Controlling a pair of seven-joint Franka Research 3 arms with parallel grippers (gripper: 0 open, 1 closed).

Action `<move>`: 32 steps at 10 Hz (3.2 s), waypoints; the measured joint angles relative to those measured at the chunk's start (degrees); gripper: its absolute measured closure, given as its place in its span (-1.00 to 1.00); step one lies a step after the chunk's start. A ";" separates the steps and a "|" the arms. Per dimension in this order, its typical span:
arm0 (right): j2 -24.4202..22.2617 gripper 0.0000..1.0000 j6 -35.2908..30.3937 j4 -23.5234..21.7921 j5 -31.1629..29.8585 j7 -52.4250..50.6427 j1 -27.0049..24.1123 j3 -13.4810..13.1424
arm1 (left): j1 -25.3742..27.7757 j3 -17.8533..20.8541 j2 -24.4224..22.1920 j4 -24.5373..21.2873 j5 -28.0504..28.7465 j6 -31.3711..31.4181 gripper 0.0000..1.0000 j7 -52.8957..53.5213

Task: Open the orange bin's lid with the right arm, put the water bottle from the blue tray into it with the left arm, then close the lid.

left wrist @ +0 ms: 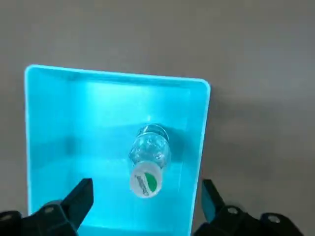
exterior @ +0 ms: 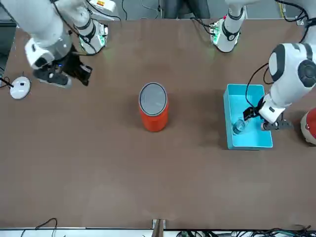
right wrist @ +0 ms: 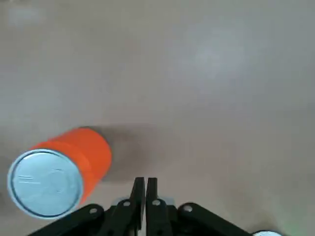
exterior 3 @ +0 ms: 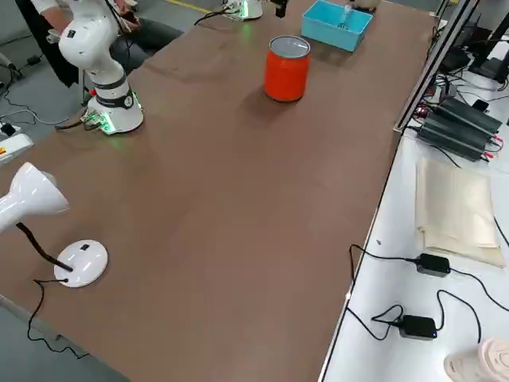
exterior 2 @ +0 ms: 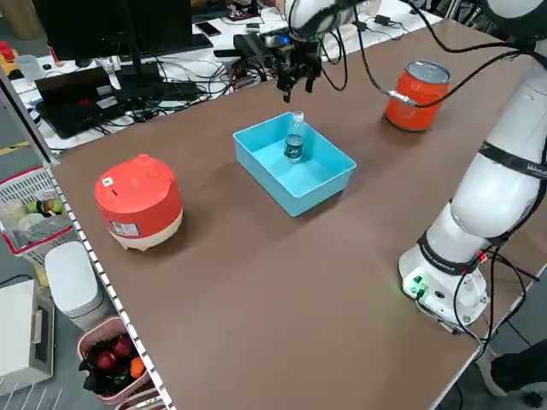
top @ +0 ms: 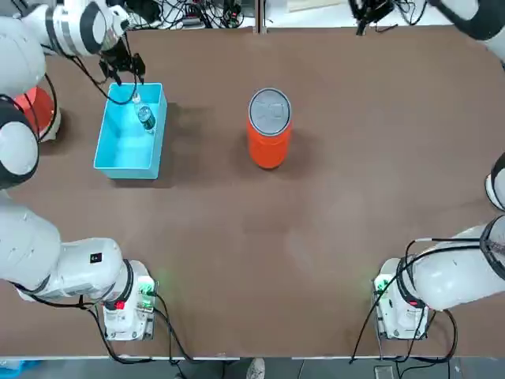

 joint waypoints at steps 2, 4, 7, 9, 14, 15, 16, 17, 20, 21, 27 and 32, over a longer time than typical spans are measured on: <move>1.75 0.83 5.07 -2.11 0.16 6.15 6.90 0.05 | 0.21 0.03 0.11 -3.36 0.00 3.09 -0.87 0.00; 5.77 0.86 11.89 -2.77 0.15 14.84 13.81 0.06 | 1.06 0.04 0.33 -3.85 0.38 3.40 -0.63 0.20; 10.91 0.91 17.61 -2.67 -0.27 22.87 19.62 -0.04 | 1.22 -0.08 1.61 -3.94 1.52 5.40 -0.37 0.25; 13.66 0.93 21.08 -2.10 -0.88 26.54 21.07 -0.14 | 1.17 -0.20 3.01 -3.98 1.58 6.86 -0.33 0.31; 21.91 0.93 24.83 3.08 -4.38 30.70 23.69 -0.26 | 1.33 -0.20 2.94 -3.78 1.65 7.18 0.26 1.97; 22.93 0.94 25.59 3.28 -6.50 32.34 24.31 -0.26 | 1.34 -0.19 2.29 -3.58 1.65 6.82 0.26 1.97; 23.90 0.94 25.75 3.40 -8.04 33.50 24.75 -0.26 | 1.34 -0.19 1.35 -3.09 1.65 5.94 0.26 1.96; 24.90 0.94 26.16 3.46 -8.60 33.81 24.86 -0.27 | 1.35 -0.19 0.03 -2.55 1.65 4.97 0.26 1.87; 26.74 0.94 27.99 3.81 -9.75 33.96 24.86 -0.51 | 1.31 -0.22 -3.59 0.38 1.65 0.17 0.26 1.50; 26.84 0.94 27.98 3.87 -10.34 34.20 24.98 -0.49 | 1.21 -0.34 -4.29 1.98 1.65 -1.44 0.26 1.35; 27.98 0.98 20.43 9.36 -12.23 35.29 25.58 -0.54 | 0.91 -7.69 -5.99 17.89 1.17 -22.72 0.26 -9.55; 25.89 0.98 12.22 14.74 -8.66 28.23 21.92 -1.22 | 0.47 -17.67 -5.04 21.56 -3.27 -23.31 0.26 -26.12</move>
